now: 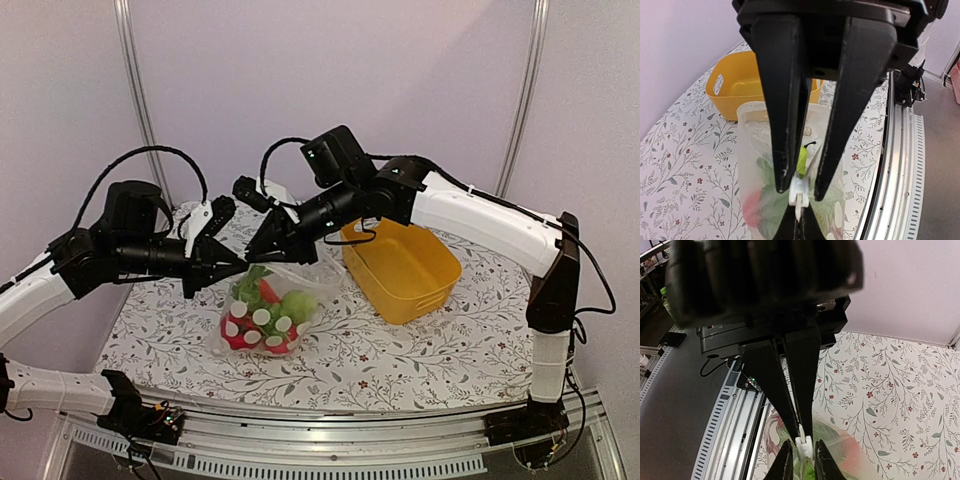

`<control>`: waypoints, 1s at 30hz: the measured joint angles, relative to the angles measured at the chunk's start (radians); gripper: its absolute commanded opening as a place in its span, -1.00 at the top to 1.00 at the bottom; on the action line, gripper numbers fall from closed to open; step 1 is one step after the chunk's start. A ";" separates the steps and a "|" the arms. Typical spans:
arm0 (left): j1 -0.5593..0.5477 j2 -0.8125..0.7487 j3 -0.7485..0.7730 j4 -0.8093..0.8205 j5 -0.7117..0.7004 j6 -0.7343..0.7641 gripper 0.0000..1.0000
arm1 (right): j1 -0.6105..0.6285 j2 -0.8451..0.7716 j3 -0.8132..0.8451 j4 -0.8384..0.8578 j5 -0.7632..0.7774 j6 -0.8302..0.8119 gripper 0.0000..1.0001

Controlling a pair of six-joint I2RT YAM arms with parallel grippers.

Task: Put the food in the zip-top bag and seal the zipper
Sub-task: Zip the zipper on the zipper food storage bag.

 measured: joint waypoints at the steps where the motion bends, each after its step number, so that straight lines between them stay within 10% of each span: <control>1: -0.001 -0.001 0.000 -0.002 -0.003 0.000 1.00 | 0.000 0.000 0.000 0.001 0.000 -0.003 0.79; 30: 0.027 -0.057 -0.101 0.084 -0.181 0.014 1.00 | -0.029 -0.007 -0.034 -0.071 0.166 0.067 1.00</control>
